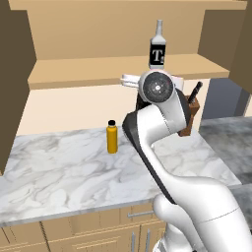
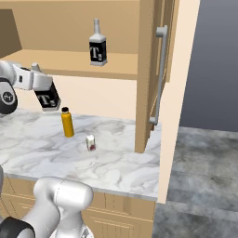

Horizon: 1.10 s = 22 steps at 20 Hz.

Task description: Sort all alcoholic drinks to one cabinet, and non-alcoholic drinks to the other.

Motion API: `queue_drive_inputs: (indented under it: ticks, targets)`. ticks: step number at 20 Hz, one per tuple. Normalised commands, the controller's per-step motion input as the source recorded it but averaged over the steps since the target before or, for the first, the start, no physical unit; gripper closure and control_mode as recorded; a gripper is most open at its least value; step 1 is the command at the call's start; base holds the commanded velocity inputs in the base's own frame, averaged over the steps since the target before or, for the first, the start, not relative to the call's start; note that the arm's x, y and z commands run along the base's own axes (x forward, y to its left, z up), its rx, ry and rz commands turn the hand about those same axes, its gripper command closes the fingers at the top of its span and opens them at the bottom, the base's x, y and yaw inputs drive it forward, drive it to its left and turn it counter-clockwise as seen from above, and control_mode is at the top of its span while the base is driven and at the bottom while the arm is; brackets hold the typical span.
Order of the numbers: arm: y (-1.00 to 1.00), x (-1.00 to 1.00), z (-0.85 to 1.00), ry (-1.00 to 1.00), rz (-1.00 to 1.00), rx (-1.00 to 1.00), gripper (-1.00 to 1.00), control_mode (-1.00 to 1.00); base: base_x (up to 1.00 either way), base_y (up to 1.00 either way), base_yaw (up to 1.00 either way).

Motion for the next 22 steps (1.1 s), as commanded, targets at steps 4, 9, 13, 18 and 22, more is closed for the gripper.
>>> queue_drive_inputs:
  ticks: [4, 9, 13, 18, 22]
  targets:
    - [0.01, 0.04, 0.20, -0.02, 0.00, 0.00, 1.00, -1.00, 0.00, 0.00, 0.00]
    - [0.02, 0.10, 0.17, -0.05, 0.00, 0.00, 1.00, -1.00, 0.00, 0.00, 0.00]
    - [0.05, 0.05, 0.12, -0.08, 0.00, 0.00, 1.00, -1.00, 0.00, 0.00, 0.00]
    - [0.11, 0.06, 0.29, -0.08, 0.00, 0.00, 1.00, -1.00, 0.00, 0.00, 0.00]
    - [0.08, 0.06, 0.38, -0.02, 0.00, 0.00, 1.00, -1.00, 0.00, 0.00, 0.00]
